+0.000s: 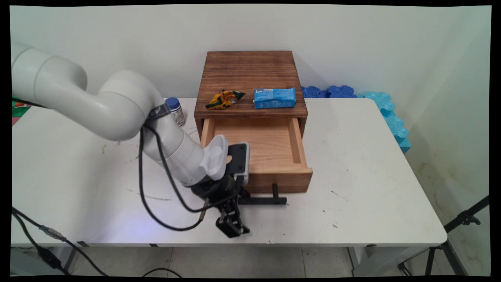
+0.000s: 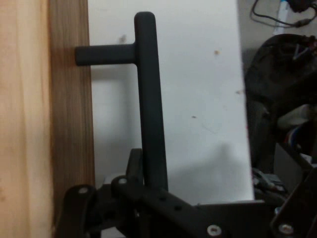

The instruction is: Open the drawer

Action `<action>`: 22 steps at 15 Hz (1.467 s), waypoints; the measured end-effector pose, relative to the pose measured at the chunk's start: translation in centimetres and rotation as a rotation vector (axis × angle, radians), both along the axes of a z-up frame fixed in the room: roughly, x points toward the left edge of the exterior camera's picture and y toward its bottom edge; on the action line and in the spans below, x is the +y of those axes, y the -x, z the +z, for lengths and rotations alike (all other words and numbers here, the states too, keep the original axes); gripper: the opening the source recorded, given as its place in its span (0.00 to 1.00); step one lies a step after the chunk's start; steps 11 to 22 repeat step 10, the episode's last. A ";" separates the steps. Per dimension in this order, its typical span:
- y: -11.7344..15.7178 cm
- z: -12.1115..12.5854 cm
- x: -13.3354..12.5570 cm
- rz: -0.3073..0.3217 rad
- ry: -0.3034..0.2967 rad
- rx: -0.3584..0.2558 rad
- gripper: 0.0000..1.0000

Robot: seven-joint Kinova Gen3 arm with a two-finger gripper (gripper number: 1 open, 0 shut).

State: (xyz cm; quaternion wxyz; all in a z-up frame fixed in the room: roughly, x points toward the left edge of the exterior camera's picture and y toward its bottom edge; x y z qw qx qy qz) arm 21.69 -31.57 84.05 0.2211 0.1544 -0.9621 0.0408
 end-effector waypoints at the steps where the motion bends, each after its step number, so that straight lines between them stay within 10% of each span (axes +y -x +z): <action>1: 0.0 0.0 0.4 -0.004 -0.002 0.000 1.00; 22: 0.4 0.7 4.8 -0.049 -0.016 0.024 1.00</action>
